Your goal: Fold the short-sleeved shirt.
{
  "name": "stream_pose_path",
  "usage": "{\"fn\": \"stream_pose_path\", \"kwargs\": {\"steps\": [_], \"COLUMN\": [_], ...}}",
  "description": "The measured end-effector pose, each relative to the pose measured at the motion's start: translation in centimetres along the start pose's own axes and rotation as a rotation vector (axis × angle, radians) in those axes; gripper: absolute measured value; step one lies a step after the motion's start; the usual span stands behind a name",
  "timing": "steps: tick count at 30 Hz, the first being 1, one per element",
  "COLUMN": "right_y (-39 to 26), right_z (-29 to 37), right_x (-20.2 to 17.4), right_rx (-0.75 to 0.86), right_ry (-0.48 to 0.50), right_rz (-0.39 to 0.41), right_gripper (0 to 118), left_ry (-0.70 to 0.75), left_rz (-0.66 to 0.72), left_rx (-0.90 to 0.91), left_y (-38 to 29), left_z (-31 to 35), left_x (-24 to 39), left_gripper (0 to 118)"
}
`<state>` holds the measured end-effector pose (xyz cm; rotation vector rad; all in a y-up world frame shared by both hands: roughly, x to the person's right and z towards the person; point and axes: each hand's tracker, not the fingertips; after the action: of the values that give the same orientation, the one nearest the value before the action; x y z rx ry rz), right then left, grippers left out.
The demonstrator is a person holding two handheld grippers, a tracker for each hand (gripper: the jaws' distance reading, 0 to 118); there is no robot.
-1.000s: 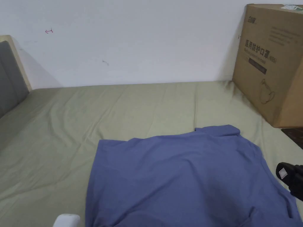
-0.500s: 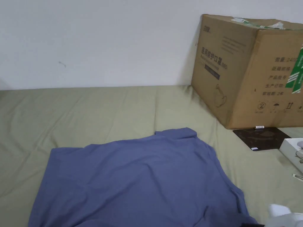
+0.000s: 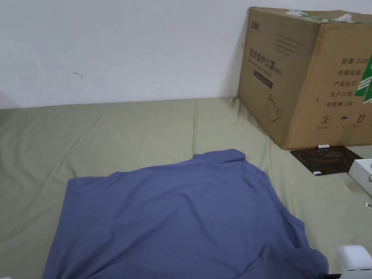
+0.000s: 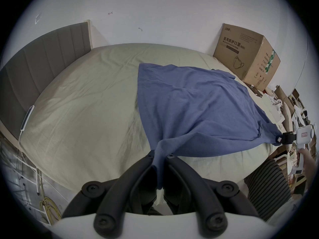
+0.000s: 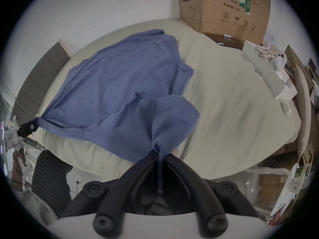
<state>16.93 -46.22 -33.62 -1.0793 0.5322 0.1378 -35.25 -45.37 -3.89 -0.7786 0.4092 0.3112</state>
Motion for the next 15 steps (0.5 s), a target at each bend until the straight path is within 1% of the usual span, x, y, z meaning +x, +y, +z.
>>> {"fn": "stream_pose_path", "kwargs": {"steps": [4, 5, 8, 9, 11, 13, 15], "right_y": [-0.1, -0.1, 0.4, 0.8, 2.2, 3.9, 6.5], "right_z": [2.2, 2.6, 3.8, 3.9, 3.7, 3.0, 1.7], "right_x": [1.2, 1.6, 2.1, 2.2, 2.2, 2.2, 2.0], "right_rx": [0.001, 0.003, 0.072, 0.096, 0.167, 0.232, 0.282], "right_ry": [-0.006, 0.005, 0.089, 0.124, 0.171, 0.195, 0.175], "right_rz": [-0.016, -0.034, -0.141, -0.171, -0.219, -0.256, -0.278], "right_gripper": [2, 2, 2, 2, 2, 2, 2], "left_ry": [0.000, 0.003, 0.001, 0.023, 0.018, 0.026, 0.025], "left_rz": [-0.033, -0.044, -0.051, -0.052, -0.035, -0.007, 0.063], "left_rx": [-0.030, -0.039, -0.029, -0.017, 0.009, 0.027, 0.040], "left_y": [0.2, 0.2, 0.5, 0.8, 1.8, 3.4, 5.6], "left_z": [0.5, 0.7, 1.2, 1.1, 0.2, -1.4, -3.3], "left_x": [0.0, 0.1, 0.2, 0.4, 0.3, 0.3, 0.1], "left_gripper": [4, 4, 4, 4, 4, 4, 4]}}
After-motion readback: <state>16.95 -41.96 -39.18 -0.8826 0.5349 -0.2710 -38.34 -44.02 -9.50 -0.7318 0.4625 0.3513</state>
